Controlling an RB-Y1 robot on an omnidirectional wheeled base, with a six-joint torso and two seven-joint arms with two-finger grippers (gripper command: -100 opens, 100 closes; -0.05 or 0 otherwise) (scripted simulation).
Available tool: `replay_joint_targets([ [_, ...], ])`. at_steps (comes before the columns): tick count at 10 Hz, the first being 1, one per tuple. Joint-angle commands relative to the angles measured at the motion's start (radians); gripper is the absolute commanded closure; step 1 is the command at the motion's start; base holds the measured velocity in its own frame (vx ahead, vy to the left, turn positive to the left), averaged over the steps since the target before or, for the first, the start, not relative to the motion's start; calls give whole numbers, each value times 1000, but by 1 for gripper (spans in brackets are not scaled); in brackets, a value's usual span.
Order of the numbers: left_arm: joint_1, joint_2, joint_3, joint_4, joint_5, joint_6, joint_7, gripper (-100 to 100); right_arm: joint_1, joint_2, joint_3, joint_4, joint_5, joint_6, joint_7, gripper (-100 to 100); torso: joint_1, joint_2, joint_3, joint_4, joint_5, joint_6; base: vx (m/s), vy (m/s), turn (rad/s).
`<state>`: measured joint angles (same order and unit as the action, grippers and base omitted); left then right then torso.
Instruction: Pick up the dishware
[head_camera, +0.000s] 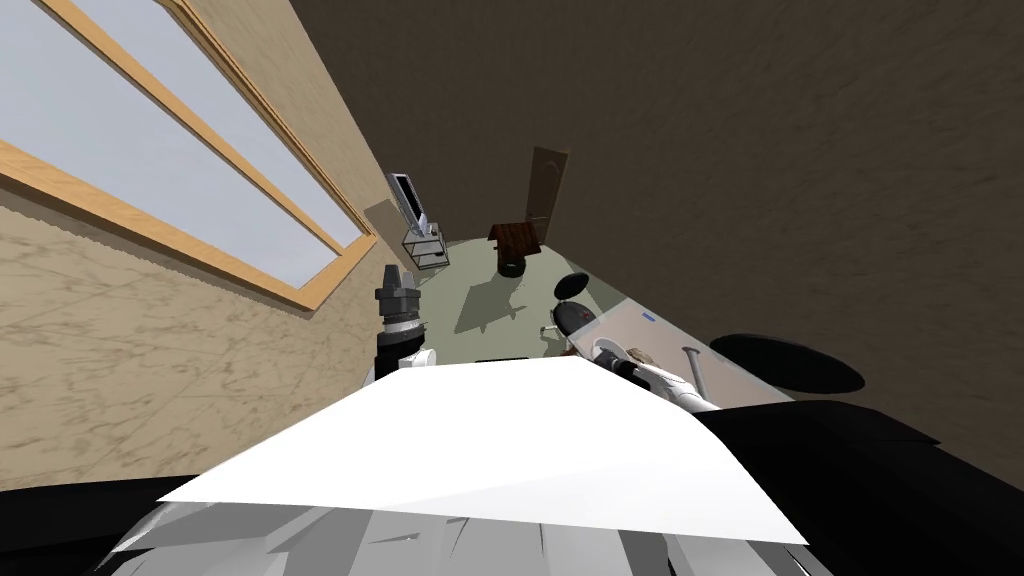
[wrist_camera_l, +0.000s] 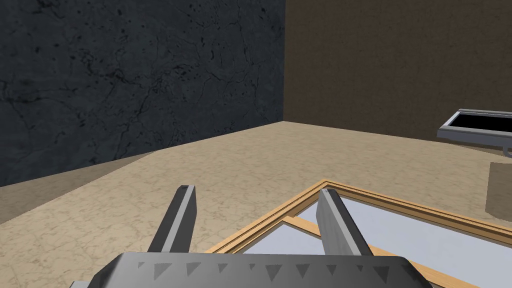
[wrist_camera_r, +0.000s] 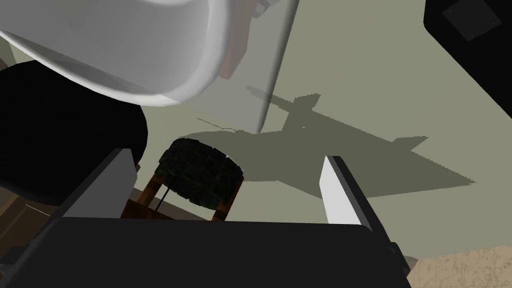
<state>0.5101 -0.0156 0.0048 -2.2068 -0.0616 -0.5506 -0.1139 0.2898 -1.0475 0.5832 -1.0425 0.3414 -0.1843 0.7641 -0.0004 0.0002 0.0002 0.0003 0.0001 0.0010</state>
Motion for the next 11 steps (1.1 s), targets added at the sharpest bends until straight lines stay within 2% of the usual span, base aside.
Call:
replay_joint_targets([
  [1,0,0,0,0,0,0,0,0,4,4,3,34,3,0,12,-100,0,0,0,0,0,0,7,-1,58],
  [2,0,0,0,0,0,0,0,0,2,-4,27,68,4,7,19,-100,0,0,0,0,0,1,11,2,99],
  [3,0,0,0,0,0,0,0,0,2,-4,27,73,4,7,19,-100,0,0,0,0,0,0,9,-1,46],
  [4,0,0,0,0,0,0,0,0,1,-9,49,103,5,13,25,-100,0,0,0,0,0,1,9,0,71],
  [5,0,0,0,0,0,0,0,0,1,-9,49,108,5,13,25,-100,0,0,0,0,0,0,8,-1,55],
  [7,0,0,0,0,0,0,0,0,0,-12,91,164,6,21,36,-100,0,0,0,0,0,0,11,0,106],
  [8,0,0,0,0,0,0,0,0,0,-12,91,167,6,21,36,-100,0,0,0,0,0,0,10,-4,39],
  [11,0,0,0,0,0,0,0,0,5,2,142,218,9,26,47,-100,-1,0,0,0,0,1,13,-13,72],
])
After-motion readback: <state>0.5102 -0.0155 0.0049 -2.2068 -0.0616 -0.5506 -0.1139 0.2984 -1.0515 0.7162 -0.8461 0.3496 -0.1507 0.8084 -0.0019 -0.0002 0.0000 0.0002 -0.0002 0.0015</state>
